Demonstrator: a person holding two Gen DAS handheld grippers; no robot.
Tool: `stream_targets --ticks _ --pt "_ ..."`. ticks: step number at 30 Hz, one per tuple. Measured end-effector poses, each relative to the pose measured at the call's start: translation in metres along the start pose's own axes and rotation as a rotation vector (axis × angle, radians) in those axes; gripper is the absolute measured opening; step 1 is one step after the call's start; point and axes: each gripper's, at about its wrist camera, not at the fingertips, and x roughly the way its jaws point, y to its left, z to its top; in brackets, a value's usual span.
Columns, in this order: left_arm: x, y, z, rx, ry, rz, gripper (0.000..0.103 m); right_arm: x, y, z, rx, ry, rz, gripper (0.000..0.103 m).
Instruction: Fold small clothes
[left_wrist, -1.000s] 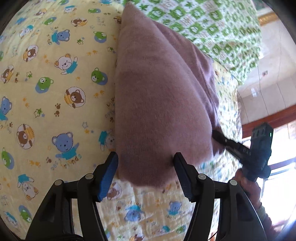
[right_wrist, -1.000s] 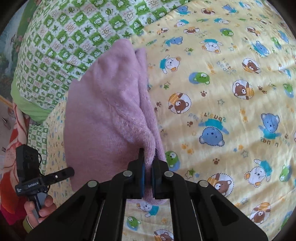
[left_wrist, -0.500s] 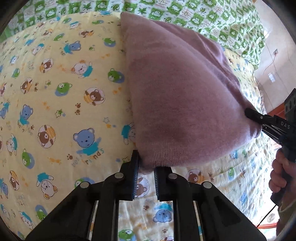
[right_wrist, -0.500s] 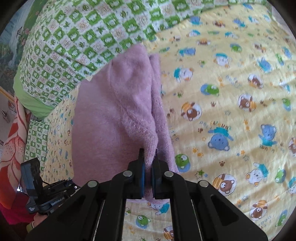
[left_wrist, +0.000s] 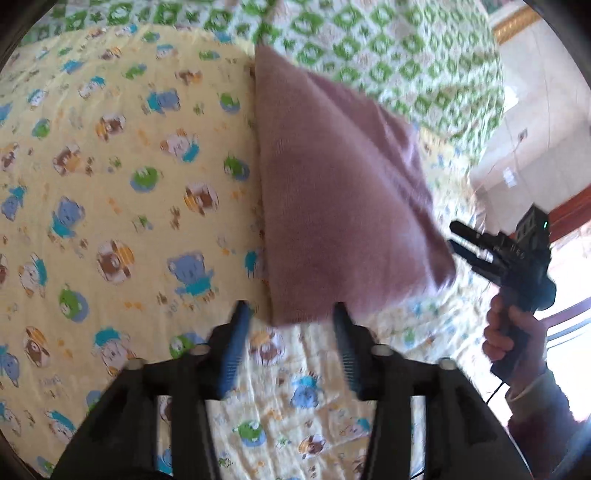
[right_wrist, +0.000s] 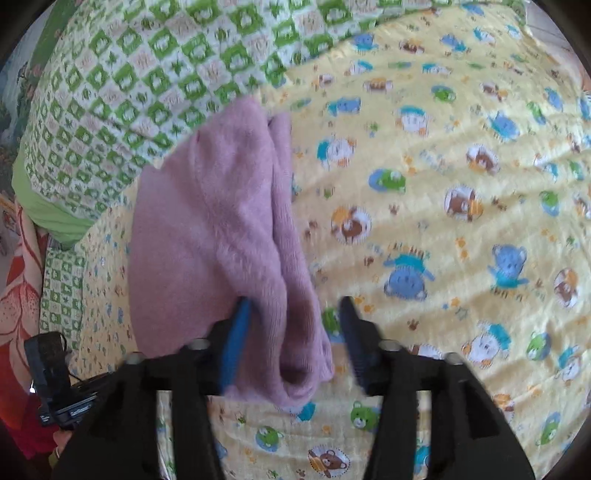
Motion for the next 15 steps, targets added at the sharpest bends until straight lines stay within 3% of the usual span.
stream_targets --ticks 3,5,6,11,15 --pt "0.001 0.007 0.023 -0.064 -0.023 -0.019 0.064 0.002 0.004 0.017 0.011 -0.021 0.016 0.077" --pt "0.012 0.013 0.04 -0.112 -0.009 -0.044 0.072 0.015 0.006 0.029 0.008 0.002 0.034 0.081" --pt "0.021 0.011 0.049 -0.13 0.007 -0.053 0.081 0.021 0.008 0.033 0.004 0.009 0.039 0.081" --pt "0.055 0.011 0.082 -0.157 0.044 -0.108 0.082 0.059 0.011 0.054 -0.013 0.038 0.091 0.081" --pt "0.081 0.009 0.096 -0.15 0.076 -0.106 0.082 0.085 0.001 0.057 -0.021 0.09 0.12 0.081"
